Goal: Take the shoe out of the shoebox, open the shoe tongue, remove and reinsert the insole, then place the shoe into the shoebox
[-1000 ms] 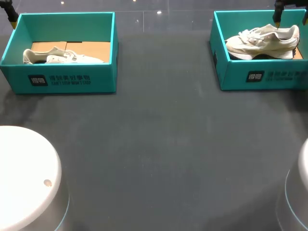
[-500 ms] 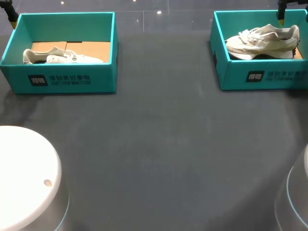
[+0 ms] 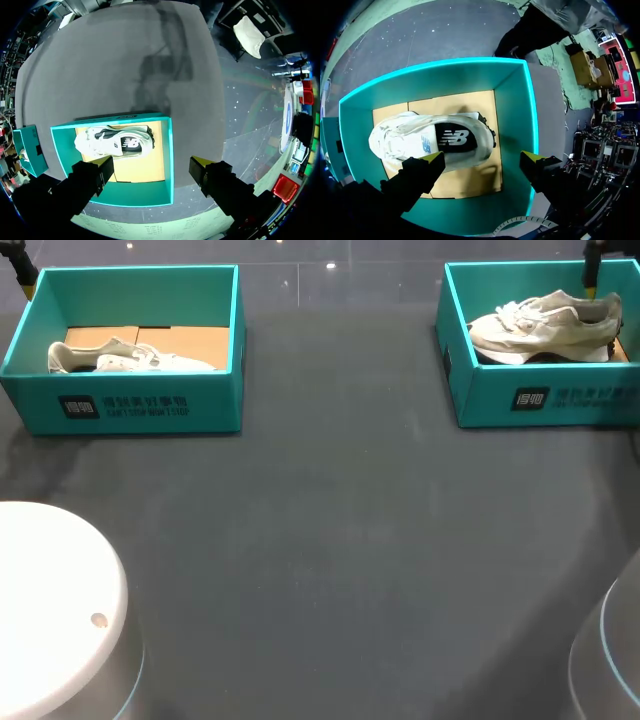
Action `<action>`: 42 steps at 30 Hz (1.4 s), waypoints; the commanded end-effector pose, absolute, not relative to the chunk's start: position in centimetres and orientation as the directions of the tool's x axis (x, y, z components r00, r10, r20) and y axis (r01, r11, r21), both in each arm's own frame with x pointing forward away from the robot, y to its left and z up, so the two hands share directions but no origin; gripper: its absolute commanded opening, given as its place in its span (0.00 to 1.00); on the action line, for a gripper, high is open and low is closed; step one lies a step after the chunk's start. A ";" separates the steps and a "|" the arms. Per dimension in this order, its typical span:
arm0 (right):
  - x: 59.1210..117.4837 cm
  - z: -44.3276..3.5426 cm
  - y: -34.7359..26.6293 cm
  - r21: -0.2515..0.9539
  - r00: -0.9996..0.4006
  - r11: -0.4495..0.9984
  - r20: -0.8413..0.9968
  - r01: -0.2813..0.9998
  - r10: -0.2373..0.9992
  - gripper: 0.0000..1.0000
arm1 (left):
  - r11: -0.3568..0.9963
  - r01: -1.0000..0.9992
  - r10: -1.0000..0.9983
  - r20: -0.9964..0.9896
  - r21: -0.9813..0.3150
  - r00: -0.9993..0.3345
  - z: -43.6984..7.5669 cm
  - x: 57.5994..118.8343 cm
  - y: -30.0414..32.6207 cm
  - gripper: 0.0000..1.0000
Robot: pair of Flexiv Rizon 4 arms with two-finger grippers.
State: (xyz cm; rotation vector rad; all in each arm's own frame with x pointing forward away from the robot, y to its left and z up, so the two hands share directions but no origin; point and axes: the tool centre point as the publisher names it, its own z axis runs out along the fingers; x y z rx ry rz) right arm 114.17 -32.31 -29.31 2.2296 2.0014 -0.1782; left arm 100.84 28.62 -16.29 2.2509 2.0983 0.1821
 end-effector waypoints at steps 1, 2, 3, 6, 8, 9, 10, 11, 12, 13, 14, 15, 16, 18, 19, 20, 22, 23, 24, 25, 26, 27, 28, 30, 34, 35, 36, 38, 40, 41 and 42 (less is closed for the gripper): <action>114.8 -30.2 -32.3 0.000 0.111 -0.112 -0.175 0.994 0.978 0.95 | -0.074 0.989 0.997 0.048 0.125 0.068 -16.2 100.7 28.6 1.00; 114.7 -30.4 -32.4 0.000 0.111 -0.112 -0.173 0.994 0.979 0.90 | -0.074 0.989 0.997 0.048 0.125 0.068 -16.2 100.7 28.6 1.00; 114.7 -30.5 -32.4 0.000 0.111 -0.112 -0.173 0.994 0.979 0.85 | -0.074 0.989 0.997 0.048 0.125 0.068 -16.2 100.7 28.6 1.00; 114.7 -30.9 -32.5 0.003 0.108 -0.109 -0.169 0.994 0.980 0.80 | -0.074 0.989 0.997 0.048 0.125 0.068 -16.2 100.7 28.6 1.00; 114.8 -31.1 -32.7 0.008 0.106 -0.107 -0.162 0.994 0.981 0.76 | -0.074 0.989 0.997 0.048 0.125 0.068 -16.2 100.7 28.6 1.00; 114.8 -31.2 -32.8 0.013 0.106 -0.106 -0.158 0.994 0.982 0.76 | -0.074 0.989 0.997 0.048 0.125 0.068 -16.2 100.7 28.6 1.00; 114.8 -31.3 -32.9 0.016 0.106 -0.105 -0.155 0.994 0.982 0.76 | -0.074 0.989 0.997 0.048 0.125 0.068 -16.2 100.7 28.6 1.00; 114.9 -31.4 -32.9 0.017 0.107 -0.105 -0.155 0.994 0.982 0.76 | -0.074 0.989 0.997 0.048 0.125 0.068 -16.2 100.7 28.6 1.00; 114.9 -31.6 -33.1 0.019 0.107 -0.106 -0.154 0.994 0.982 0.75 | -0.074 0.989 0.997 0.048 0.125 0.068 -16.2 100.7 28.6 1.00; 114.9 -31.8 -33.3 0.021 0.109 -0.107 -0.151 0.994 0.982 0.74 | -0.074 0.989 0.997 0.048 0.125 0.068 -16.2 100.7 28.6 1.00; 115.0 -32.0 -33.5 0.021 0.110 -0.109 -0.151 0.994 0.982 0.71 | -0.074 0.989 0.997 0.048 0.125 0.068 -16.2 100.7 28.6 1.00; 115.1 -32.2 -33.6 0.021 0.112 -0.110 -0.149 0.994 0.982 0.70 | -0.074 0.989 0.997 0.048 0.125 0.068 -16.2 100.7 28.6 1.00; 115.1 -32.4 -33.6 0.021 0.113 -0.111 -0.148 0.994 0.983 0.69 | -0.074 0.989 0.997 0.048 0.125 0.068 -16.2 100.7 28.6 1.00; 115.2 -32.9 -33.8 0.016 0.114 -0.113 -0.144 0.993 0.983 0.60 | -0.074 0.989 0.997 0.048 0.125 0.068 -16.2 100.7 28.6 1.00; 115.3 -33.2 -33.8 0.015 0.114 -0.113 -0.144 0.994 0.983 0.58 | -0.074 0.989 0.997 0.048 0.125 0.068 -16.2 100.7 28.6 1.00; 115.3 -33.4 -33.8 0.013 0.112 -0.112 -0.144 0.994 0.983 0.54 | -0.074 0.989 0.997 0.048 0.125 0.068 -16.2 100.7 28.6 1.00; 115.4 -33.8 -33.8 0.010 0.110 -0.110 -0.142 0.994 0.984 0.50 | -0.074 0.989 0.997 0.048 0.125 0.068 -16.2 100.7 28.6 1.00; 115.4 -34.0 -33.8 0.008 0.109 -0.109 -0.142 0.994 0.984 0.50 | -0.074 0.989 0.997 0.048 0.125 0.068 -16.2 100.7 28.6 1.00; 115.5 -34.2 -33.9 0.007 0.110 -0.110 -0.141 0.994 0.984 0.49 | -0.074 0.989 0.997 0.048 0.125 0.068 -16.2 100.7 28.6 1.00; 115.5 -34.4 -33.9 0.005 0.110 -0.110 -0.139 0.994 0.984 0.49 | -0.074 0.989 0.997 0.048 0.125 0.068 -16.2 100.7 28.6 1.00; 115.5 -34.6 -34.0 0.004 0.111 -0.111 -0.138 0.994 0.984 0.49 | -0.074 0.989 0.997 0.048 0.125 0.068 -16.2 100.7 28.6 1.00; 115.6 -34.7 -34.0 0.003 0.111 -0.112 -0.138 0.994 0.984 0.49 | -0.074 0.989 0.997 0.048 0.125 0.068 -16.2 100.7 28.6 1.00; 115.6 -34.8 -34.0 0.002 0.111 -0.111 -0.137 0.994 0.984 0.49 | -0.074 0.989 0.997 0.048 0.125 0.068 -16.2 100.7 28.6 1.00; 115.7 -35.0 -33.9 0.000 0.110 -0.112 -0.136 0.994 0.985 0.49 | -0.074 0.989 0.997 0.048 0.125 0.068 -16.2 100.7 28.6 1.00; 115.9 -35.5 -33.8 -0.006 0.108 -0.110 -0.134 0.994 0.985 0.51 | -0.074 0.989 0.997 0.048 0.125 0.068 -16.2 100.7 28.6 1.00; 115.9 -35.7 -33.8 -0.010 0.107 -0.110 -0.134 0.994 0.985 0.53 | -0.074 0.989 0.997 0.048 0.125 0.068 -16.2 100.7 28.6 1.00; 115.9 -35.8 -33.9 -0.013 0.107 -0.109 -0.132 0.994 0.986 0.54 | -0.074 0.989 0.997 0.048 0.125 0.068 -16.2 100.7 28.6 1.00; 115.9 -36.1 -33.9 -0.016 0.107 -0.110 -0.131 0.994 0.986 0.54 | -0.074 0.989 0.997 0.048 0.125 0.068 -16.2 100.7 28.6 1.00; 115.9 -36.3 -33.9 -0.019 0.107 -0.111 -0.131 0.994 0.986 0.60 | -0.074 0.989 0.997 0.048 0.125 0.068 -16.2 100.7 28.6 1.00; 115.9 -36.4 -34.0 -0.020 0.108 -0.111 -0.131 0.994 0.986 0.64 | -0.074 0.989 0.997 0.048 0.125 0.068 -16.2 100.7 28.6 1.00; 115.9 -36.4 -34.0 -0.021 0.108 -0.112 -0.130 0.993 0.986 0.65 | -0.074 0.989 0.997 0.048 0.125 0.068 -16.2 100.7 28.6 1.00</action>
